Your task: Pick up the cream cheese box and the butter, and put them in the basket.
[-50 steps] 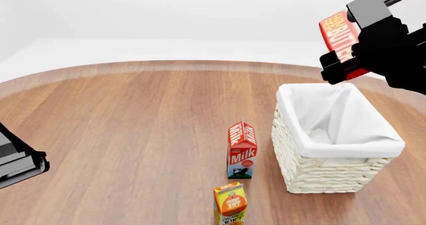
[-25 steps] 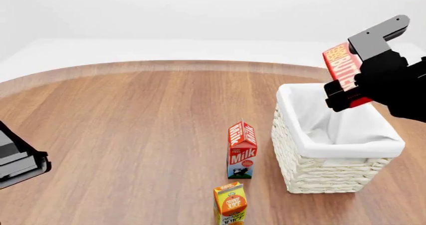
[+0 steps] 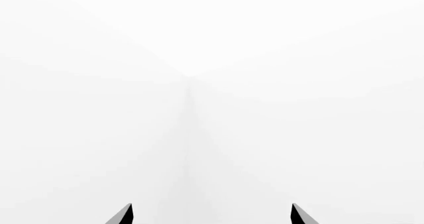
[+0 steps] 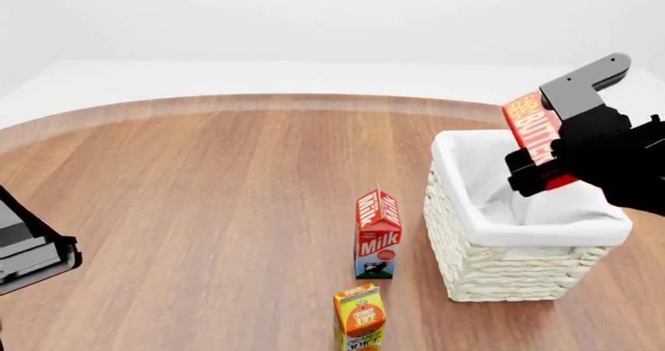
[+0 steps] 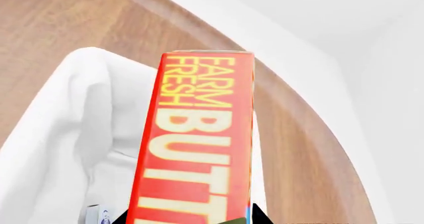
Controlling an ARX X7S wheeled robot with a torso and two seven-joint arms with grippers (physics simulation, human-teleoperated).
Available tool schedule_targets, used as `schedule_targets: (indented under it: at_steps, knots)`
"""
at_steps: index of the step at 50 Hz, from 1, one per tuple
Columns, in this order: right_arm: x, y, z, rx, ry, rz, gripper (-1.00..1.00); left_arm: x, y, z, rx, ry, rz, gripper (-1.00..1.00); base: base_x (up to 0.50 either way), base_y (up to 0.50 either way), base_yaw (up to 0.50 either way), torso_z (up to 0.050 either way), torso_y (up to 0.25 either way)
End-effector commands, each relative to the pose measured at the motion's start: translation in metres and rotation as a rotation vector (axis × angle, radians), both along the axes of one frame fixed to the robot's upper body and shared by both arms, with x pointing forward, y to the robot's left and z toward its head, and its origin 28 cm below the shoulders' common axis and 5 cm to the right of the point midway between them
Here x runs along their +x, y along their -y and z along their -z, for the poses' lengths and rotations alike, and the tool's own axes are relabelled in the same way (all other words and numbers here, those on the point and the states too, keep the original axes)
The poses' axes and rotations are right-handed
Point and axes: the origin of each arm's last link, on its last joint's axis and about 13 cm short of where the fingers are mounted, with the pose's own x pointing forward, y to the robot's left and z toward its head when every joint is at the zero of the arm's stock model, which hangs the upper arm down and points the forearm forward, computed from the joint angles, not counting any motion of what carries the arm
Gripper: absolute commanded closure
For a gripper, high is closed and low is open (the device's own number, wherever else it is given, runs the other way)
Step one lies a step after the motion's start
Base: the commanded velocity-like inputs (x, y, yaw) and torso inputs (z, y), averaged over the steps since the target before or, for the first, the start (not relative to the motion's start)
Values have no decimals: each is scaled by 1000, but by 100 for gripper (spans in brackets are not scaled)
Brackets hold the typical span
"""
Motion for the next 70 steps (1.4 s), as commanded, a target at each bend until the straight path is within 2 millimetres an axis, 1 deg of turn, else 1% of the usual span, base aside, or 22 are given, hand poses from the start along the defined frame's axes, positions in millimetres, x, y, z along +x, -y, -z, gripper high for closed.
schedule_targets:
  at_steps: [1, 15, 23, 30, 31, 46, 52, 56, 63, 64, 68, 69, 70]
  knots:
    - [6, -3, -7, -25, 60, -14, 100, 0, -2, 0, 9, 7, -16, -100, 0, 0, 0, 0, 10]
    - [11, -11, 3, -36, 43, -44, 100, 0, -2, 0, 9, 6, -15, -100, 0, 0, 0, 1, 1]
    - [12, -10, 9, -48, 29, -42, 100, 0, -2, 1, 9, 5, -13, -100, 0, 0, 0, 0, 1]
    - [13, -7, 7, -70, 34, -16, 100, 0, -2, 1, 9, 5, -12, -100, 0, 0, 0, 1, 1]
    - [14, -6, 6, -72, 40, -2, -100, 0, -2, 0, 10, 5, -12, -100, 0, 0, 0, 0, 10]
    - [13, -4, 5, -87, 42, 5, -100, 1, -1, 1, 12, 2, -8, -100, 0, 0, 0, 0, 0]
    - [12, -4, 0, -90, 49, 2, -100, 0, -1, 1, 11, 3, -9, -100, 0, 0, 0, 0, 0]
    - [10, -4, -7, -105, 64, -6, -100, 0, -1, 1, 12, 3, -9, -100, 0, 0, 0, 0, 0]
    - [-2, -5, -33, -124, 122, -26, -100, 0, -1, 1, 11, 3, -8, -100, 0, 0, 0, 0, 0]
    - [-8, -6, -40, -134, 139, -39, -100, 0, -1, 1, 10, 3, -8, -100, 0, 0, 0, 0, 0]
    - [-21, -8, -50, -146, 162, -80, -100, 0, -1, 0, 9, 5, -9, -100, 0, 0, 0, 0, 0]
    - [-21, -8, -50, -146, 162, -80, -100, 0, -1, 0, 9, 5, -9, -100, 0, 0, 0, 0, 0]
    - [-34, -11, -57, -149, 188, -117, -100, 0, -2, 0, 8, 5, -10, -100, 0, 0, 0, 0, 0]
